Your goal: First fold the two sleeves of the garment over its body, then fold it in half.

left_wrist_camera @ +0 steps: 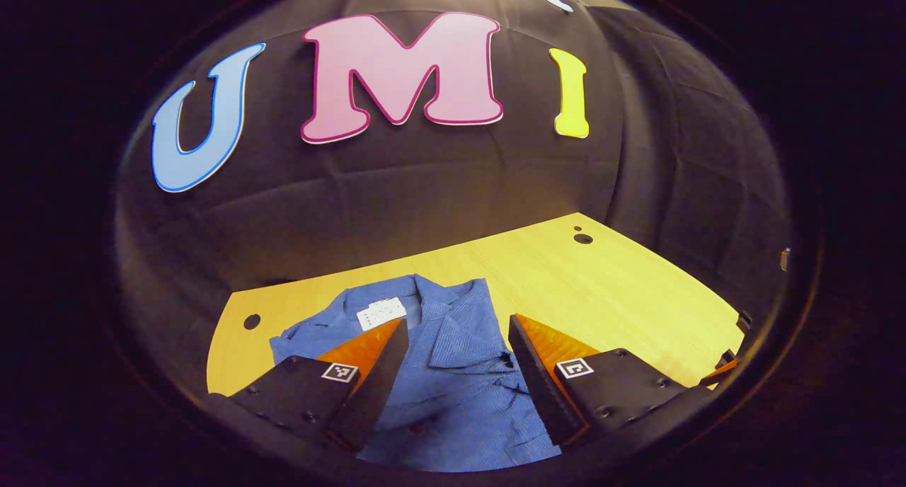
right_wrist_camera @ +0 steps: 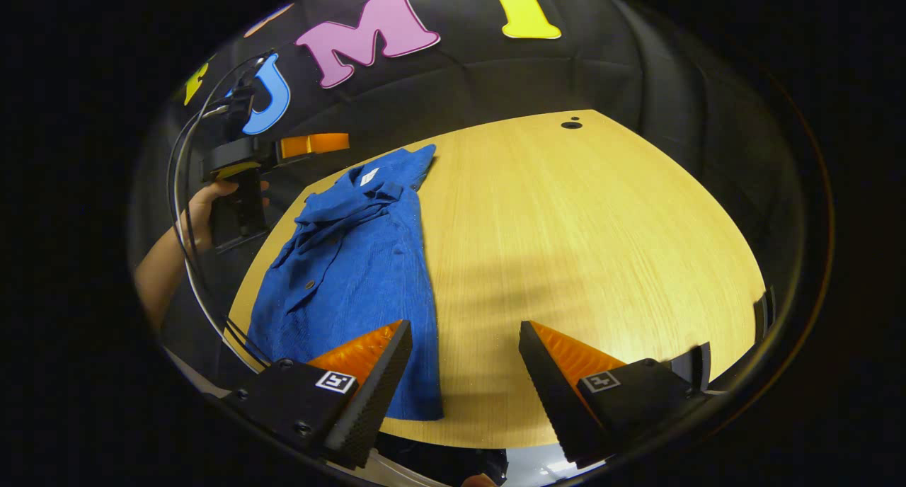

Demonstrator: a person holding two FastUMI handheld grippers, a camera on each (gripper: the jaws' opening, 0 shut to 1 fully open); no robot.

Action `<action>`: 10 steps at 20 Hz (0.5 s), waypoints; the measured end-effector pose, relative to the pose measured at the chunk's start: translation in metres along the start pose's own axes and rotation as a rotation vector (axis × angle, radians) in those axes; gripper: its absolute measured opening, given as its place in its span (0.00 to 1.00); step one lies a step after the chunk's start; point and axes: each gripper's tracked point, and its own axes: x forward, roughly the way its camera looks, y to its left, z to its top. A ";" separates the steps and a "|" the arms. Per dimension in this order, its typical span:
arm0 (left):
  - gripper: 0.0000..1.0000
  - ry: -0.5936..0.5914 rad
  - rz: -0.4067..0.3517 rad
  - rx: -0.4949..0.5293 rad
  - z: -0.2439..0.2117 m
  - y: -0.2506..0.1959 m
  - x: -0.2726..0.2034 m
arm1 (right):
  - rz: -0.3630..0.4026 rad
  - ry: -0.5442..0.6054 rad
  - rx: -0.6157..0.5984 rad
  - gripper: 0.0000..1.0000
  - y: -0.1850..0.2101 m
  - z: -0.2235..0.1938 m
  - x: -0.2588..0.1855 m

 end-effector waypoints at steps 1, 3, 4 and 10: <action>0.84 -0.008 0.009 -0.011 -0.004 0.007 -0.013 | 0.012 0.003 -0.012 0.99 0.005 0.002 0.003; 0.84 -0.019 0.022 -0.042 -0.019 0.024 -0.046 | 0.032 0.011 -0.038 0.99 0.017 0.004 0.009; 0.84 -0.006 0.045 -0.056 -0.032 0.038 -0.062 | 0.041 0.016 -0.046 0.99 0.023 0.005 0.011; 0.84 0.143 0.199 -0.156 -0.156 0.104 -0.163 | 0.037 0.089 -0.139 0.99 0.044 -0.016 0.022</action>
